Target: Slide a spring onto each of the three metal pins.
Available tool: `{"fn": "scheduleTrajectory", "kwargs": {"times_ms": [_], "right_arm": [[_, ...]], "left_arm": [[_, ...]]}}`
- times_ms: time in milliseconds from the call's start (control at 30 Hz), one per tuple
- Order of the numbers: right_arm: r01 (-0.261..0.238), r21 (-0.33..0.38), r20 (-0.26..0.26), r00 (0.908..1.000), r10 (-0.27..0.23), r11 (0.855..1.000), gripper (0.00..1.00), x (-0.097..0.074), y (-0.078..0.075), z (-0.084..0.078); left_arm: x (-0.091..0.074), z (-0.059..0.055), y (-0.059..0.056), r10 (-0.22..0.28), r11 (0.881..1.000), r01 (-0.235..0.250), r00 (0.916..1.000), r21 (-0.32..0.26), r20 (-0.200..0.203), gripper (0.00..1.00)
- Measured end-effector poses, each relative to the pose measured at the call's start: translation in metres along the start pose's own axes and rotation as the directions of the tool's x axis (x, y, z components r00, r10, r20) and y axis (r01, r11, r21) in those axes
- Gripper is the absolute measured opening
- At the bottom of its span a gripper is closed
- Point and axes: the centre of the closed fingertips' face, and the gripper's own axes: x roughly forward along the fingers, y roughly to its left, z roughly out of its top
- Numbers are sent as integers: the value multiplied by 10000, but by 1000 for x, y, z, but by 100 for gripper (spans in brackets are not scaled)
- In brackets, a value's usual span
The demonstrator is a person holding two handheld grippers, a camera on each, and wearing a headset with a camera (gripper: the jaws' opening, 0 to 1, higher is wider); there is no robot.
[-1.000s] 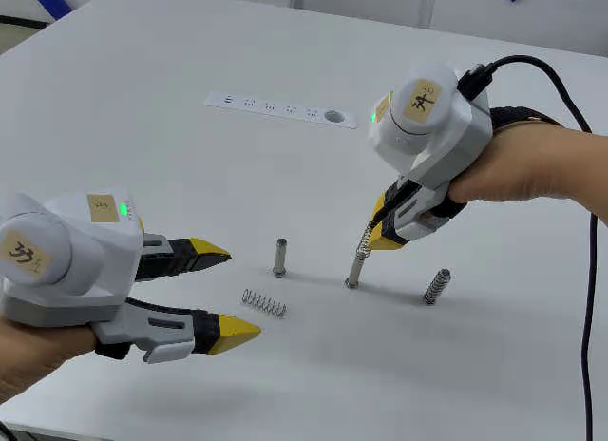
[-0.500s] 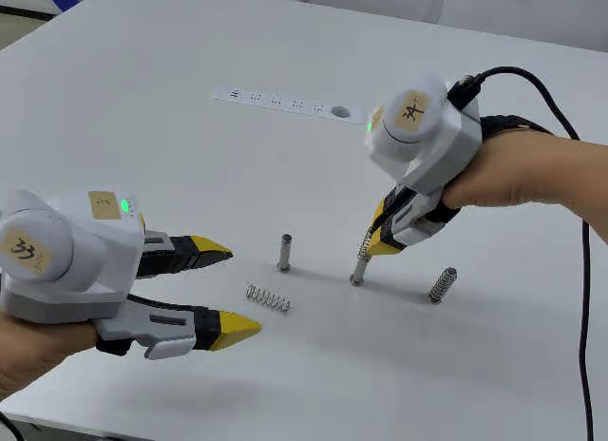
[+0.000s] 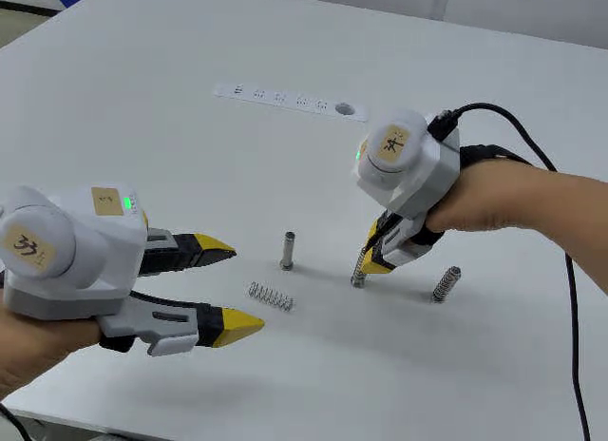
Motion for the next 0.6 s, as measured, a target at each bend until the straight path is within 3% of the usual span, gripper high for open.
{"fn": "scheduleTrajectory", "kwargs": {"times_ms": [333, 600], "right_arm": [[0, 102, 27, 10000, -1, 9999, 13, 11, -2, -4], [177, 6, 199, 9996, -177, 9998, 19, 1, -5, -1]], "left_arm": [[-1, 0, 1, 30, 10000, -30, 10000, -17, 24, 51], [0, 0, 1, 34, 10000, -34, 10000, -11, 34, 51]]}}
